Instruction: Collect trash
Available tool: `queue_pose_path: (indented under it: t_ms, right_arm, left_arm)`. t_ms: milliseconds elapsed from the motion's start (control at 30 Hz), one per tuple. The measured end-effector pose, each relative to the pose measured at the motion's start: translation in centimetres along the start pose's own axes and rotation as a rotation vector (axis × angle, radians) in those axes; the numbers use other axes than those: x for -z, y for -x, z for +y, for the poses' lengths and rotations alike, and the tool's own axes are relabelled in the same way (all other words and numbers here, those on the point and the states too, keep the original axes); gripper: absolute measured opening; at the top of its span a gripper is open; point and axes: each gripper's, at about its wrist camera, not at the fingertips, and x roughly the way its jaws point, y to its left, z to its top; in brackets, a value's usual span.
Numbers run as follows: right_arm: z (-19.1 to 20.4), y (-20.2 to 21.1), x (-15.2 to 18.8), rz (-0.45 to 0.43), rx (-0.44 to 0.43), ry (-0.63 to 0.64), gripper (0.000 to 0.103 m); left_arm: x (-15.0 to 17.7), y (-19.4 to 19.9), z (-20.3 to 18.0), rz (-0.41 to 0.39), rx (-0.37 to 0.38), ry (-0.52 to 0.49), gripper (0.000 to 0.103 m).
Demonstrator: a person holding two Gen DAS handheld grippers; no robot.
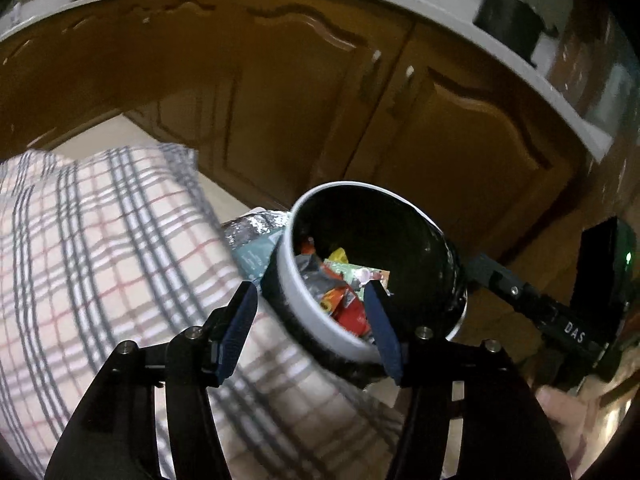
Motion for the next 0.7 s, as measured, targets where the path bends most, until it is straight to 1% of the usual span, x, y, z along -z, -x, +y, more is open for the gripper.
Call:
queue_pose_path:
  t_ms: [100, 200, 233, 267, 333, 433, 567, 700]
  right_arm:
    - [1.2, 0.2, 0.8, -0.017, -0.022, -0.008, 0.077]
    - [2.8, 0.3, 2.0, -0.024, -0.040, -0.001, 0.083]
    - [3.1, 0.3, 2.3, -0.025, -0.043, 0.001, 0.086]
    - [3.5, 0.3, 2.5, -0.026, -0.047, 0.001, 0.090]
    - [4.3, 0.4, 3.2, -0.035, -0.053, -0.007, 0.094]
    - [5.4, 0.9, 4.1, -0.057, -0.052, -0.010, 0.096]
    - [7.2, 1.7, 5.2, -0.083, -0.046, 0.016, 0.098]
    - [9.2, 2.1, 5.9, -0.099, -0.048, 0.057, 0.100]
  left_arm:
    - [1.2, 1.5, 1.6, -0.025, -0.005, 0.049, 0.056]
    - [2.3, 2.9, 2.9, -0.049, -0.025, 0.082, 0.064]
    - [2.6, 3.5, 3.4, -0.061, -0.030, 0.092, 0.067]
    - [2.8, 3.8, 3.8, -0.070, -0.034, 0.099, 0.068]
    - [3.6, 4.9, 4.6, -0.090, -0.045, 0.116, 0.071]
    - [4.5, 6.5, 5.5, -0.124, -0.065, 0.123, 0.075]
    - [5.7, 8.6, 6.1, -0.169, -0.085, 0.119, 0.075]
    - [6.7, 10.0, 6.2, -0.196, -0.107, 0.108, 0.075]
